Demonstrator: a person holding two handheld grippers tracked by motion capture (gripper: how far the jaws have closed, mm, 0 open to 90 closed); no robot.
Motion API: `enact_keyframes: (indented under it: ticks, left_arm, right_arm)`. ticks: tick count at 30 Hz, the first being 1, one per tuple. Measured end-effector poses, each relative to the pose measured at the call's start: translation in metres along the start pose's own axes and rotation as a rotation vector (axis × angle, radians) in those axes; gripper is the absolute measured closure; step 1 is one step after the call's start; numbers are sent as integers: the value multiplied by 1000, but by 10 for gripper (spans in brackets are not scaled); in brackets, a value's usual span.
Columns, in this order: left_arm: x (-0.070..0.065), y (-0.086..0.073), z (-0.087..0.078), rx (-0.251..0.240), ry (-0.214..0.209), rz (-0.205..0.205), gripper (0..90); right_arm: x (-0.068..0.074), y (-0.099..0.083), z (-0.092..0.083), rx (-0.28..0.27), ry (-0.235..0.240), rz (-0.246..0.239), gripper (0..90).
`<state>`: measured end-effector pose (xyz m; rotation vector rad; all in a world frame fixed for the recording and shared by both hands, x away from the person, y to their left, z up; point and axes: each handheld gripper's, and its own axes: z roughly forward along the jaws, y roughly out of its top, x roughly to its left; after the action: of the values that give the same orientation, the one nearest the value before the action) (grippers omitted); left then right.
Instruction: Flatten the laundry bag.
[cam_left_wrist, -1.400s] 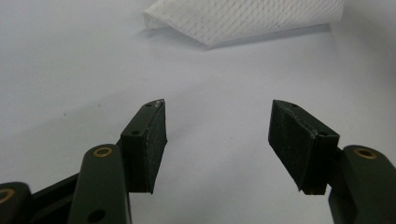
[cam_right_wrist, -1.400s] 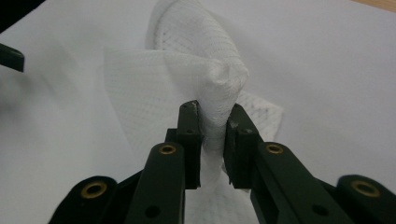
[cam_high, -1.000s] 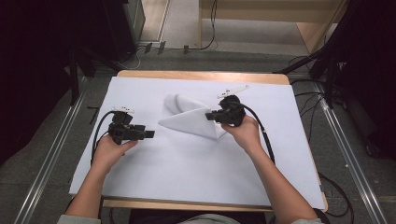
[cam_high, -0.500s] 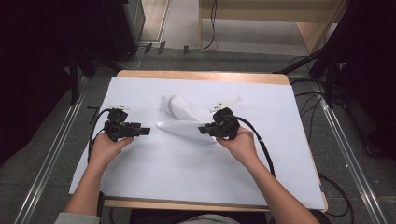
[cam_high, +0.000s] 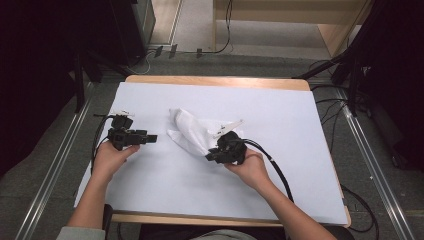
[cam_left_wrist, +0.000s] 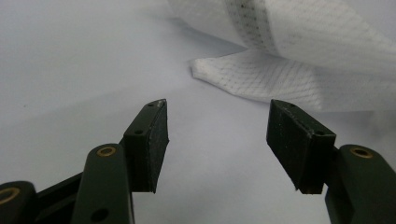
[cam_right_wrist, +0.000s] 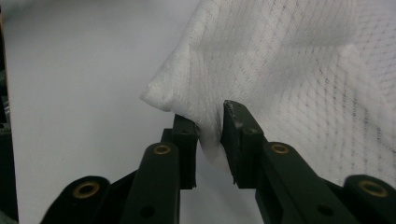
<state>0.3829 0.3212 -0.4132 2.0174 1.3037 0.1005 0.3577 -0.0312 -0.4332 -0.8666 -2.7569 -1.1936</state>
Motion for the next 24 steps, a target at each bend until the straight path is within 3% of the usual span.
enact_keyframes:
  ticks: [5,11,15,17,19,24]
  left_arm:
    - [0,0,0,-3,-1,3,393]
    - [-3,1,1,-5,-2,17,393]
    - [-5,6,5,-21,-18,3,392]
    - [-9,8,7,-19,-21,16,392]
    - [-13,10,8,-15,-33,33,393]
    - [-24,17,16,-1,-48,61,392]
  right_arm:
    - [8,-5,-3,2,21,-10,595]
    - [11,-13,-20,-22,25,-20,542]
    - [9,-19,-36,-57,-20,-30,666]
    - [3,-21,-40,-62,-37,-4,784]
    - [-5,-24,-41,-63,-46,34,835]
    - [-19,-34,-31,-25,-83,73,862]
